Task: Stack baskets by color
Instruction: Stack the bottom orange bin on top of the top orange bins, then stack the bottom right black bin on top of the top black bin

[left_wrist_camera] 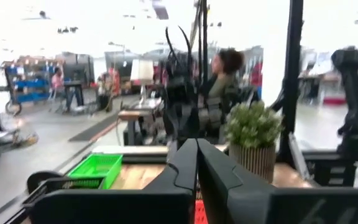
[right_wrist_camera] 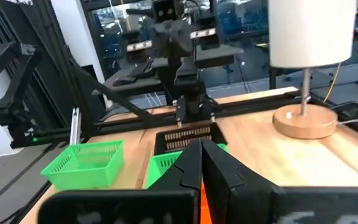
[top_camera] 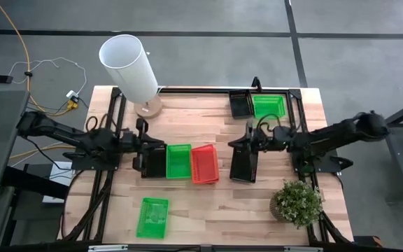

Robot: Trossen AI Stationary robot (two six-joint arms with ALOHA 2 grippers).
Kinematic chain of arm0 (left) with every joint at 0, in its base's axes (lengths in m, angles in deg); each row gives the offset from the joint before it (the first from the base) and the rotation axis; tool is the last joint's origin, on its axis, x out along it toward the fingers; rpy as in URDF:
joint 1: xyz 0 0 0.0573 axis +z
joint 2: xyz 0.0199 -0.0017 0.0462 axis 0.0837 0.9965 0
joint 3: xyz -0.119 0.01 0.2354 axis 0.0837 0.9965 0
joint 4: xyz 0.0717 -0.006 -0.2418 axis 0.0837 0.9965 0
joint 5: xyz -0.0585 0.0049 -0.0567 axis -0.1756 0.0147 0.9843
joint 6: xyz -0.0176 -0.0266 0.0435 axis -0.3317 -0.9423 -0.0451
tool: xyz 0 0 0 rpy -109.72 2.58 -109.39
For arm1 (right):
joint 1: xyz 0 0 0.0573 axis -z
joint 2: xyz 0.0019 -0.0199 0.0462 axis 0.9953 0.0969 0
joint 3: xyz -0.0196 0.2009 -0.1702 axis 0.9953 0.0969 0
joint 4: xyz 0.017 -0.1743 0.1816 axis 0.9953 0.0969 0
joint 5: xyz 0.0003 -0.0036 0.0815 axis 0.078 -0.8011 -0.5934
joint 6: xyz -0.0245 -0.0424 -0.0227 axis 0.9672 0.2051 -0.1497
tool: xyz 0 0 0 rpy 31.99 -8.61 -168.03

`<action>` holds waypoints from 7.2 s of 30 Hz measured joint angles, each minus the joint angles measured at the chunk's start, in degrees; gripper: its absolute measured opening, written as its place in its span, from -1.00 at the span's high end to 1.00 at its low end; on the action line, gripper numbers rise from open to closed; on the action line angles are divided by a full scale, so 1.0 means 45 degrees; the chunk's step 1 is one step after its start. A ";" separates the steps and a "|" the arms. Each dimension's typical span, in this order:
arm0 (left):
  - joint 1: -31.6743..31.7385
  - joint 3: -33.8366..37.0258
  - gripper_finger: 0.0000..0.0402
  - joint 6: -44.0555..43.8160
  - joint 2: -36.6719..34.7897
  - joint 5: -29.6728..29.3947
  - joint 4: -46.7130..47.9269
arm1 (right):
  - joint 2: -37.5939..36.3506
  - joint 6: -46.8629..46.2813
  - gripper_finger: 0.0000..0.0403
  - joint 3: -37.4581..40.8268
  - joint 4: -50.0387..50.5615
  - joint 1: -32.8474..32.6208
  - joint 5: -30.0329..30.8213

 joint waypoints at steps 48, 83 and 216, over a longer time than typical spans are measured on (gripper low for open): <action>-0.0150 0.0416 1.00 -0.0159 -0.0040 -0.0658 0.1087 | 0.1985 0.1869 1.00 -0.0866 0.0154 -0.0953 0.1265; -0.0150 0.0416 1.00 -0.0137 -0.0125 -0.0622 0.1359 | -0.1250 -0.2705 0.87 0.1110 0.2493 -0.0946 0.2408; -0.0123 0.0401 1.00 -0.0370 -0.0123 -0.0617 0.0110 | 0.2921 -0.3047 1.00 -0.7485 1.1455 0.9393 0.3189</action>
